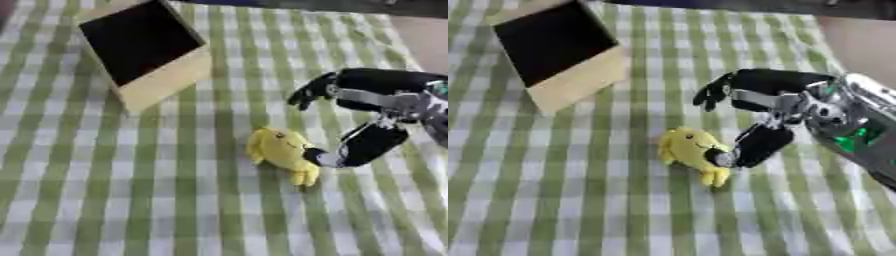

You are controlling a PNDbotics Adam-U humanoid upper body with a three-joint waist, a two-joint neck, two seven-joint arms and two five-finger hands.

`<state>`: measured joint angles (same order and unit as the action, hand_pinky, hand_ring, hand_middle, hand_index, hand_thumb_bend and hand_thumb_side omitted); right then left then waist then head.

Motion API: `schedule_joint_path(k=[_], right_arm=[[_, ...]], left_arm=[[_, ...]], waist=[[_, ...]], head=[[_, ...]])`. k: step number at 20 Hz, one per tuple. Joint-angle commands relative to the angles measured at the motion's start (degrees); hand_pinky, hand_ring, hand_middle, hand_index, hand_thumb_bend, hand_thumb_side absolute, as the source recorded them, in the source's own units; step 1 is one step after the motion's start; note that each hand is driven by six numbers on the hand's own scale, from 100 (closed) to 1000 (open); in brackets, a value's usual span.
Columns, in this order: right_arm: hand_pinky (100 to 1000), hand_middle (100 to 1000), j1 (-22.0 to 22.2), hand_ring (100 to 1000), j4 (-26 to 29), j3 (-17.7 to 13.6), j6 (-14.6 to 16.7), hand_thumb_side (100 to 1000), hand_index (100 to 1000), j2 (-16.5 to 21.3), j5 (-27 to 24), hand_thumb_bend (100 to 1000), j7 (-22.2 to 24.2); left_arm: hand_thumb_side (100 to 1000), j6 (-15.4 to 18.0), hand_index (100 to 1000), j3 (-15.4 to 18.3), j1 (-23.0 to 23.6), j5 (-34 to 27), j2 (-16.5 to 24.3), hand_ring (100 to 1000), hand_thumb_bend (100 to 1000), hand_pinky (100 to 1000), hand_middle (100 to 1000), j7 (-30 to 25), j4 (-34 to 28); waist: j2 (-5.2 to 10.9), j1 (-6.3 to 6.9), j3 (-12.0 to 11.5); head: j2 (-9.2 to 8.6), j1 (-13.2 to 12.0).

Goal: Pick up objects on the table and place them in the box.

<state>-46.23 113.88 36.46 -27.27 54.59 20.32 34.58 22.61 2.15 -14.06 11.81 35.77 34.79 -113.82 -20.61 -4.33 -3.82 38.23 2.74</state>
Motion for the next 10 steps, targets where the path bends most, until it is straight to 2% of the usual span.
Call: schedule_joint_path(k=[1, 10], right_arm=[[868, 771, -0.59, 896, 0.71, -0.23, -0.64, 299, 914, 0.37, 2.26, 357, 0.78], [860, 760, -0.59, 886, 0.71, 0.60, -2.07, 305, 907, -1.15, 4.59, 370, 2.44]], left_arm=[[572, -0.06, 797, 0.16, -0.14, 0.07, 0.63, 746, 571, 707, 697, -0.29, -0.77], [577, -0.23, 796, 0.00, -0.04, 0.18, 0.22, 744, 568, 707, 696, -0.68, -0.77]], waist=[[1.08, 0.43, -0.01], [0.86, 0.57, -0.11]], head=[[0.32, 0.13], [0.31, 0.40]])
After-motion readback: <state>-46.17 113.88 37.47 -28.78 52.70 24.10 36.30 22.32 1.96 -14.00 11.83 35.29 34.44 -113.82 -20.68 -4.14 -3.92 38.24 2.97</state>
